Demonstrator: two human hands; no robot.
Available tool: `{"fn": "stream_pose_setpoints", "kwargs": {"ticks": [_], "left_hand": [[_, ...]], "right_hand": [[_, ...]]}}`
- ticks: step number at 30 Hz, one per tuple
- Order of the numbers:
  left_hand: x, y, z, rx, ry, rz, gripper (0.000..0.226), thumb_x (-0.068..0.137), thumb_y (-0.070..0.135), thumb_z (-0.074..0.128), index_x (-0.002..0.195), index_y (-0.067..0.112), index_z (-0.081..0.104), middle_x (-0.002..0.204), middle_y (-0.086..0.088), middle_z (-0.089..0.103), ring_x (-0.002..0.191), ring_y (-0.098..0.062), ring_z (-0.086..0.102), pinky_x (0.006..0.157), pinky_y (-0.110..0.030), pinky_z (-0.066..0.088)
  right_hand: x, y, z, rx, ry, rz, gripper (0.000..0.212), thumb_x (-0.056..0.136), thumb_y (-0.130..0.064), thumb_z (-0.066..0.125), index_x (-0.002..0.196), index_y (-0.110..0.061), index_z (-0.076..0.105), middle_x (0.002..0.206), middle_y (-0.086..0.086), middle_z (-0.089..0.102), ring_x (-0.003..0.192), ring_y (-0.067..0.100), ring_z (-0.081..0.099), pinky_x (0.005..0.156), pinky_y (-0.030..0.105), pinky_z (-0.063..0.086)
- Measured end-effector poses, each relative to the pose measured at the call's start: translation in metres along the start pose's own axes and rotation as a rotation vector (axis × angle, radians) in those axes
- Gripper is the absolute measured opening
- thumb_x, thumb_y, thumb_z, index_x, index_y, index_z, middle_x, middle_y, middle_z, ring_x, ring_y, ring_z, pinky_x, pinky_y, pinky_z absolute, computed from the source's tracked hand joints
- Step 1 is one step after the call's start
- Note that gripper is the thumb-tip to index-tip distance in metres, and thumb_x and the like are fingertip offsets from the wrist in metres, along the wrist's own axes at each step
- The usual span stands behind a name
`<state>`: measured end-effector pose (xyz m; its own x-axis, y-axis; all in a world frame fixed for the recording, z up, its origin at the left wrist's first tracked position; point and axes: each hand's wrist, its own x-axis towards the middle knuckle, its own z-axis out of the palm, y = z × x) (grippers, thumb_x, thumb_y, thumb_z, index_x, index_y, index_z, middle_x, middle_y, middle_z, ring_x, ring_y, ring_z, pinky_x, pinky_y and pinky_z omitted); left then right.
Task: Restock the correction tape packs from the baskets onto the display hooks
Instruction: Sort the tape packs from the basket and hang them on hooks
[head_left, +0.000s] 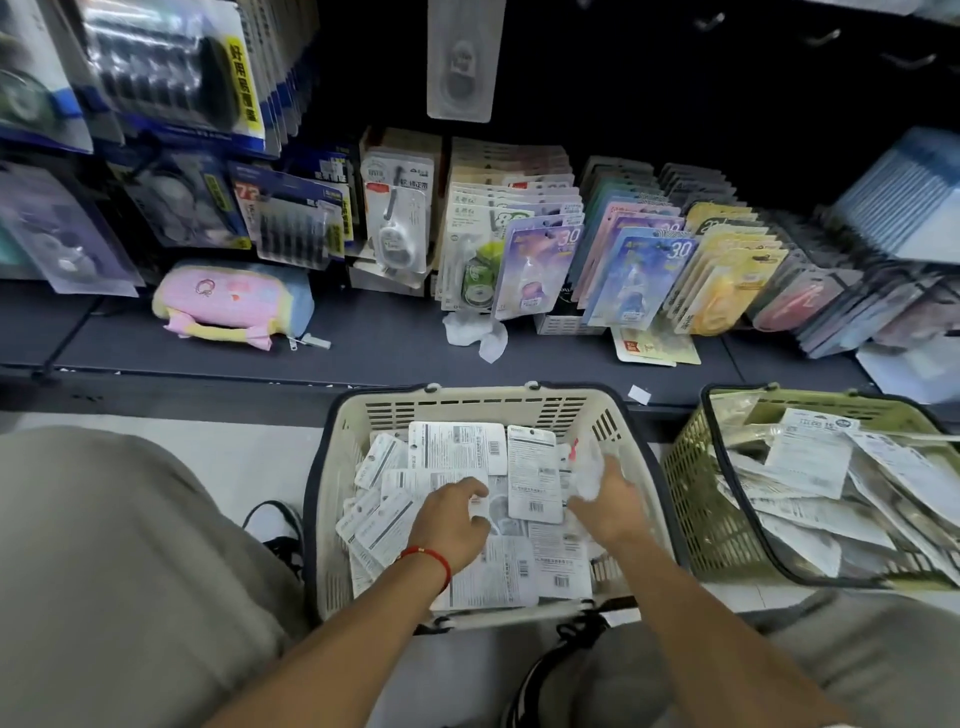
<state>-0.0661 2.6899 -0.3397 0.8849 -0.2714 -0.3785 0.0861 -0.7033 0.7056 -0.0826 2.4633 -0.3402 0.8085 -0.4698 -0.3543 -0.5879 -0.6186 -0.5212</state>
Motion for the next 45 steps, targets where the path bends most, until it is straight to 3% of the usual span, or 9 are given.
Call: {"fn": "stream_pose_setpoints", "kwargs": {"ticks": [3,7,11,15,21,31,35,39,45], "left_hand": [[0.005,0.011,-0.002,-0.27,0.041,-0.054,0.036,0.097,0.013,0.069,0.132,0.018,0.064,0.136,-0.006,0.065,0.125,-0.021,0.061,0.103,-0.028,0.048],[0.009,0.026,-0.008,-0.879,-0.051,-0.242,0.051,0.095,0.033,0.076,0.139,0.013,0.057,0.129,-0.009,0.069,0.119,-0.03,0.067,0.107,-0.043,0.052],[0.006,0.019,-0.013,-1.19,-0.105,-0.296,0.038,0.099,0.021,0.071,0.134,0.01,0.063,0.124,-0.016,0.075,0.116,-0.044,0.069,0.088,-0.05,0.058],[0.007,-0.008,-0.016,-1.034,0.108,-0.444,0.061,0.096,0.019,0.075,0.151,0.02,0.048,0.148,0.0,0.054,0.141,-0.031,0.049,0.118,-0.055,0.039],[0.013,-0.036,-0.024,-1.017,0.246,-0.399,0.038,0.086,0.009,0.084,0.106,0.033,0.062,0.104,0.014,0.069,0.093,-0.005,0.061,0.089,-0.033,0.043],[0.021,-0.026,-0.015,-1.089,0.257,-0.421,0.035,0.085,0.013,0.078,0.103,0.031,0.055,0.103,0.011,0.065,0.087,-0.005,0.057,0.064,-0.024,0.037],[0.021,-0.019,-0.007,-1.059,0.249,-0.398,0.043,0.086,0.019,0.077,0.119,0.026,0.051,0.111,0.008,0.063,0.098,-0.014,0.059,0.089,-0.035,0.043],[0.015,-0.004,-0.014,-1.228,0.157,-0.358,0.087,0.075,0.043,0.083,0.152,0.02,0.048,0.148,-0.006,0.059,0.135,-0.033,0.056,0.115,-0.056,0.043],[0.01,-0.016,-0.026,-1.097,0.226,-0.306,0.065,0.076,0.023,0.094,0.133,0.023,0.063,0.123,0.0,0.076,0.115,-0.024,0.071,0.104,-0.054,0.055]], "right_hand": [[-0.01,-0.016,-0.014,0.276,0.134,-0.044,0.068,0.089,-0.017,0.077,0.149,-0.015,0.046,0.13,0.011,0.066,0.113,0.032,0.066,0.085,0.044,0.059],[-0.026,-0.044,-0.007,0.937,-0.188,0.051,0.054,0.083,-0.011,0.076,0.135,-0.016,0.06,0.121,0.015,0.074,0.106,0.035,0.074,0.082,0.047,0.063],[-0.032,-0.055,0.023,0.81,-0.395,-0.121,0.037,0.084,-0.028,0.077,0.121,-0.029,0.073,0.115,0.003,0.079,0.106,0.023,0.076,0.081,0.034,0.061],[-0.006,-0.036,0.045,0.31,-0.091,-0.062,0.037,0.1,-0.041,0.068,0.133,-0.023,0.068,0.14,0.001,0.065,0.13,0.024,0.059,0.109,0.041,0.049],[0.005,-0.019,0.069,-0.302,-0.264,-0.015,0.091,0.098,-0.059,0.059,0.163,-0.011,0.018,0.17,0.011,0.019,0.154,0.035,0.027,0.122,0.049,0.033],[0.002,-0.024,0.02,0.394,0.263,0.222,0.031,0.108,-0.014,0.041,0.104,0.001,0.067,0.102,0.02,0.066,0.09,0.034,0.059,0.074,0.033,0.038],[-0.006,-0.046,0.011,0.883,0.022,0.328,0.017,0.098,-0.024,0.047,0.1,-0.015,0.061,0.094,0.012,0.061,0.086,0.027,0.057,0.078,0.039,0.045],[-0.018,-0.067,0.032,0.751,-0.199,0.132,0.018,0.101,-0.021,0.047,0.099,-0.013,0.064,0.103,0.008,0.068,0.098,0.025,0.061,0.084,0.037,0.046],[-0.018,-0.06,0.052,0.472,-0.179,-0.138,0.025,0.11,-0.026,0.045,0.106,-0.017,0.068,0.102,0.001,0.07,0.092,0.019,0.065,0.074,0.029,0.053]]}}
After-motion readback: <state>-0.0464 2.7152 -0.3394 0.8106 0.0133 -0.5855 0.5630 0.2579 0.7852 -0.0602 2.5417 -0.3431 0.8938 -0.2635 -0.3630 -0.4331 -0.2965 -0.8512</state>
